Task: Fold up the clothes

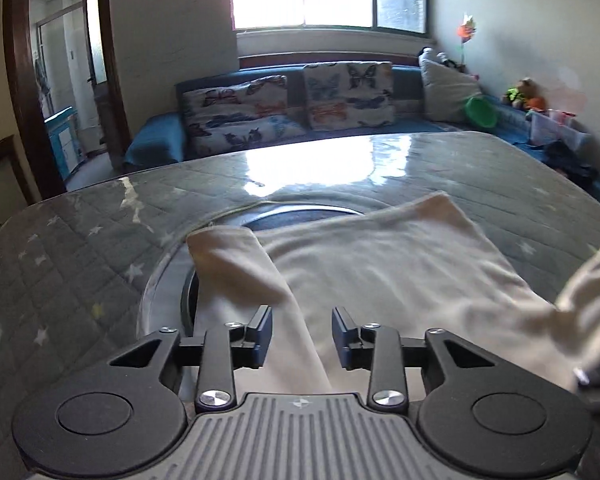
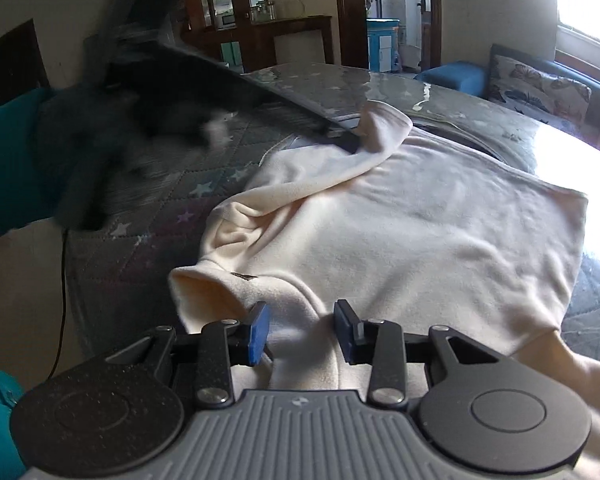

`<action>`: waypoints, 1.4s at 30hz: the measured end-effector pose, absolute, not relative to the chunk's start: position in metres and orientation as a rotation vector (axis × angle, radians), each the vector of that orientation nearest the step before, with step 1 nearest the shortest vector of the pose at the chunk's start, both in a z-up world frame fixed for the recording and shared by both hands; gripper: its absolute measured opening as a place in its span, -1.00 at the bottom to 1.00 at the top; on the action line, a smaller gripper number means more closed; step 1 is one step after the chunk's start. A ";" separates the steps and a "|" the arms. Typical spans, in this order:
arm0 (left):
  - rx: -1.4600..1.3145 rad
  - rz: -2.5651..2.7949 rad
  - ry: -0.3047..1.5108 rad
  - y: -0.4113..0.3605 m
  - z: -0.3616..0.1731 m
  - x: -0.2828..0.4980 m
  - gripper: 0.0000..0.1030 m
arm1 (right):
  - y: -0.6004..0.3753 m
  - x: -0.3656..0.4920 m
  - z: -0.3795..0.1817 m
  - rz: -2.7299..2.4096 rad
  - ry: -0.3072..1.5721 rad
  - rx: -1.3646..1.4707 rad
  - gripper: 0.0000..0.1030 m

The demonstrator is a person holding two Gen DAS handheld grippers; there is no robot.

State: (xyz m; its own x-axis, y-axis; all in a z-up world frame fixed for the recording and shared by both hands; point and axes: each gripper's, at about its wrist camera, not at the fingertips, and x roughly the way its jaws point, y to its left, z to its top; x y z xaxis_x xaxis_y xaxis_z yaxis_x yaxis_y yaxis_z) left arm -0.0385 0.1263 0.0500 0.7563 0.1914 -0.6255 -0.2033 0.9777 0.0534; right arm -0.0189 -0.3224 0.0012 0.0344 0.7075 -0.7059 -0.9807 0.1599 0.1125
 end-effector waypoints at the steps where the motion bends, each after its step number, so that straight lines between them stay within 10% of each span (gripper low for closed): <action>1: -0.020 0.226 0.686 0.131 0.047 -0.027 -0.30 | -0.323 -0.019 0.001 1.374 0.730 -0.467 -0.29; 15: -0.050 0.361 0.739 0.180 0.009 0.072 -0.23 | -0.324 -0.014 0.001 1.400 0.748 -0.437 -0.29; 19: -0.074 0.372 0.738 0.195 0.013 0.071 -0.83 | -0.325 -0.015 0.000 1.402 0.748 -0.437 -0.29; 42: -0.320 0.639 0.466 0.294 0.084 -0.164 -0.93 | -0.312 -0.029 0.016 1.371 0.690 -0.518 -0.29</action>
State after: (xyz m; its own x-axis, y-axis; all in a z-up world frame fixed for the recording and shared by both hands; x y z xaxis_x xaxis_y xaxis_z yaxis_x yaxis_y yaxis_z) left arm -0.1642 0.2940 0.0842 0.7060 0.4939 -0.5076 -0.6341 0.7600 -0.1425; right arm -0.0290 -0.3122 0.0163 0.0579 0.7025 -0.7093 -0.9882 0.1412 0.0592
